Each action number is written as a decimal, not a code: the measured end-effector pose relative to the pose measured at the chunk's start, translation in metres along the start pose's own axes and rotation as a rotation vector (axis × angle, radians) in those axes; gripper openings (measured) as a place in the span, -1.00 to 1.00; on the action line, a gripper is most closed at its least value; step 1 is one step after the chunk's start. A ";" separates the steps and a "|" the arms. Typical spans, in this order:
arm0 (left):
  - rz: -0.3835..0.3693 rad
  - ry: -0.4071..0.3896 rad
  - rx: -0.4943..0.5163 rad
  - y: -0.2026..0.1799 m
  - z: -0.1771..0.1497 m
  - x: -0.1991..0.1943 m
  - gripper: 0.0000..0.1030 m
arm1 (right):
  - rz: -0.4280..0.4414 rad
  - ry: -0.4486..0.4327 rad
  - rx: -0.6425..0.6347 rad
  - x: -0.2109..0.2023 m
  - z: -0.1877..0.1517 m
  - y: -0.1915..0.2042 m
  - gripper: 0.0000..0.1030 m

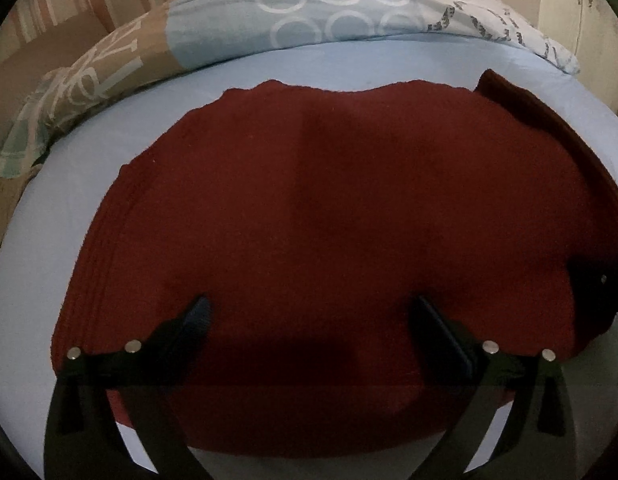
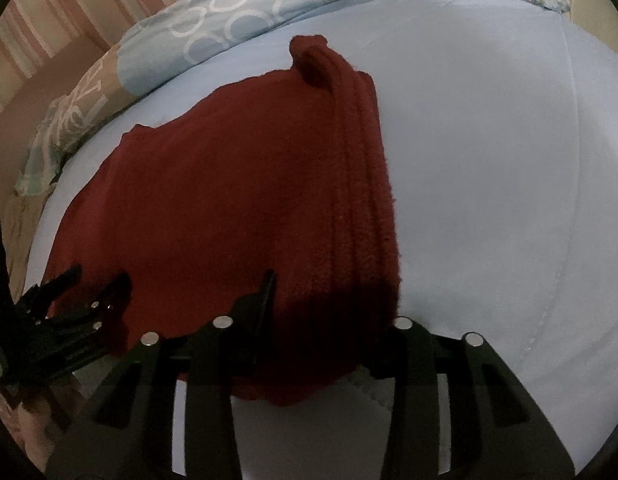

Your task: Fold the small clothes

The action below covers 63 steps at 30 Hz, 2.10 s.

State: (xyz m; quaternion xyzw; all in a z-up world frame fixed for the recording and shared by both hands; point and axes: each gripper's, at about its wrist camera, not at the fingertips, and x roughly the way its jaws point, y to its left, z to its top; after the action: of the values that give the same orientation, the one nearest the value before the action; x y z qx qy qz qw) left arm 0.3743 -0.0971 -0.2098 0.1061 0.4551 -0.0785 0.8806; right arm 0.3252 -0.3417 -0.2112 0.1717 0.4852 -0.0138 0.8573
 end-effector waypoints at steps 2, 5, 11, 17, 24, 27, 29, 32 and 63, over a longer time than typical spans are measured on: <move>-0.002 0.005 -0.002 0.001 0.001 0.001 0.97 | 0.011 -0.001 0.020 0.002 0.002 -0.002 -0.08; 0.000 0.012 -0.007 0.001 0.002 0.002 0.97 | 0.019 -0.007 0.044 0.009 0.007 -0.003 -0.07; 0.018 0.011 -0.018 -0.005 0.004 0.003 0.97 | 0.017 -0.061 0.002 0.000 0.009 0.007 -0.42; 0.022 0.003 -0.019 -0.006 0.003 0.004 0.97 | 0.025 -0.197 -0.096 -0.034 0.005 0.028 -0.46; -0.002 -0.013 -0.016 -0.003 0.000 0.003 0.97 | 0.025 -0.237 -0.244 -0.048 0.011 0.080 -0.46; -0.075 -0.016 -0.026 0.012 -0.002 -0.011 0.96 | 0.035 -0.242 -0.253 -0.051 0.016 0.097 -0.47; -0.080 -0.044 -0.037 0.033 -0.007 -0.030 0.96 | 0.038 -0.248 -0.255 -0.052 0.019 0.107 -0.47; -0.078 -0.077 -0.061 0.067 -0.015 -0.050 0.96 | 0.040 -0.258 -0.263 -0.052 0.022 0.129 -0.48; -0.003 -0.087 -0.235 0.241 -0.062 -0.102 0.96 | 0.136 -0.134 -0.625 -0.039 -0.044 0.299 0.87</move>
State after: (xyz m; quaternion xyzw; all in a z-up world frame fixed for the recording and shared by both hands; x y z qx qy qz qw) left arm 0.3233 0.1556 -0.1334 -0.0020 0.4225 -0.0304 0.9059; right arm 0.3250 -0.0528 -0.1157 -0.0691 0.3956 0.1817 0.8976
